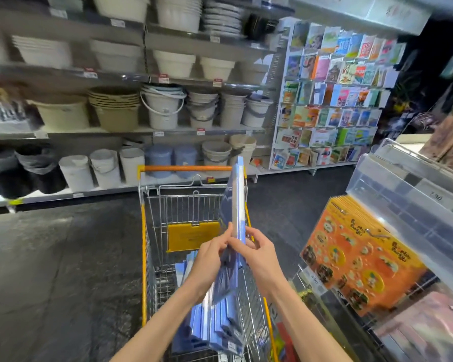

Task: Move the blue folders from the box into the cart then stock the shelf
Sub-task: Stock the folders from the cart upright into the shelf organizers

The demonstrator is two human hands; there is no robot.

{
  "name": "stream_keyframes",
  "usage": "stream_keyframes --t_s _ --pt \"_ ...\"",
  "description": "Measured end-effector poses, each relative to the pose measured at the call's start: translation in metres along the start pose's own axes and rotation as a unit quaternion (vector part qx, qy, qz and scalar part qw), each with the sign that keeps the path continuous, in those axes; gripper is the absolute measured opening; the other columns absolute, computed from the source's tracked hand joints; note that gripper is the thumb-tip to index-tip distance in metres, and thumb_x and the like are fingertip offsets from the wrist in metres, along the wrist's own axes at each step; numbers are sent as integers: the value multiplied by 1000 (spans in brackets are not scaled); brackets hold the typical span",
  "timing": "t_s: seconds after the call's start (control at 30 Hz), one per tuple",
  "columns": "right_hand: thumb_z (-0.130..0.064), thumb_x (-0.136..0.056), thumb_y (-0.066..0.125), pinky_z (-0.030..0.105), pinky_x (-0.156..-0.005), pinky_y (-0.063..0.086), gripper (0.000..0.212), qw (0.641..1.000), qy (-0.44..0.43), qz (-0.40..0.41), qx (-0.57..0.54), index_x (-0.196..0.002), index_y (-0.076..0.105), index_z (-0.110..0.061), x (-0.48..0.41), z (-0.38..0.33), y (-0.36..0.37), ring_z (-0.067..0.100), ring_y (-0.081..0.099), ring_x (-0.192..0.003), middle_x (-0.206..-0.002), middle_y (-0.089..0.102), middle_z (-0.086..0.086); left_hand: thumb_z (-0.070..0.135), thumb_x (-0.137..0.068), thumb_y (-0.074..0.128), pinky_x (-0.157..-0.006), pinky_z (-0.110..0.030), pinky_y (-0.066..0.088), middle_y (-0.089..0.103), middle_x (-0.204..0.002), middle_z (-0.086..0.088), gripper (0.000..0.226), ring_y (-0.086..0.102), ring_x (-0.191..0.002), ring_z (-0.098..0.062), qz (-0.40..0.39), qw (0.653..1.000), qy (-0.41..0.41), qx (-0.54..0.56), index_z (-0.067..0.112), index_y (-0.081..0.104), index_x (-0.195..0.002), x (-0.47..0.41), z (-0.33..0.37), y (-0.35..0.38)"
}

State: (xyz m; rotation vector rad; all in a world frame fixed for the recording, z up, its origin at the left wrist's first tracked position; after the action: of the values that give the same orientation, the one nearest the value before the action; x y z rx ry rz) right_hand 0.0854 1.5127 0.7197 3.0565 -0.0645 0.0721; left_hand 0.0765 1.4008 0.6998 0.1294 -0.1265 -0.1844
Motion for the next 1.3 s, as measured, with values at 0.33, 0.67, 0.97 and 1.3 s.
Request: stream_keyframes --t_s 0.33,0.67,0.97,1.3 --pt "-1 -94 59 46 -84 52 21 1000 -16 23 -13 -104 75 -11 -13 -6 -32 24 62 -87 -102 71 26 21 -100 49 -100 -16 42 67 -129 0 34 59 -123 -9 9 989 82 -124 26 64 -130 -33 26 -21" --pt "-8 -97 55 41 -75 55 24 994 14 34 -106 -117 68 -5 -10 -21 -47 34 65 -89 -113 70 25 74 -67 75 -107 -55 46 33 -161 -1 128 47 -138 -33 180 977 -101 -45 37 -5 -159 -48 -41 -112" --pt "-13 -90 65 41 -74 59 31 995 -3 -22 -96 -120 67 -5 11 -62 -34 31 71 -87 -112 72 22 45 -72 87 -75 -41 62 78 -94 -6 43 75 -85 -26 234 969 -25 72 9 77 -93 -50 28 -130" --pt "-22 -88 74 36 -76 60 29 973 -143 145 112 -113 66 -10 74 -201 -46 24 74 -93 -105 76 7 42 -69 90 -67 -35 58 76 -81 3 37 68 -70 -8 155 967 173 102 13 75 -84 -46 174 -73"
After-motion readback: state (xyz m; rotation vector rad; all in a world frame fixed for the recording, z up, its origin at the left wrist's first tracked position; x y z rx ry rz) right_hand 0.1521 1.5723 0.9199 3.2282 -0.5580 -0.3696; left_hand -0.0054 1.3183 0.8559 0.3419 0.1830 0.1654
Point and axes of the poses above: each hand's wrist, its own x-axis away from the middle knuckle, its own y-axis out of the palm, z = x × y, the point moved 10 cm from there along -x, towards the middle knuckle
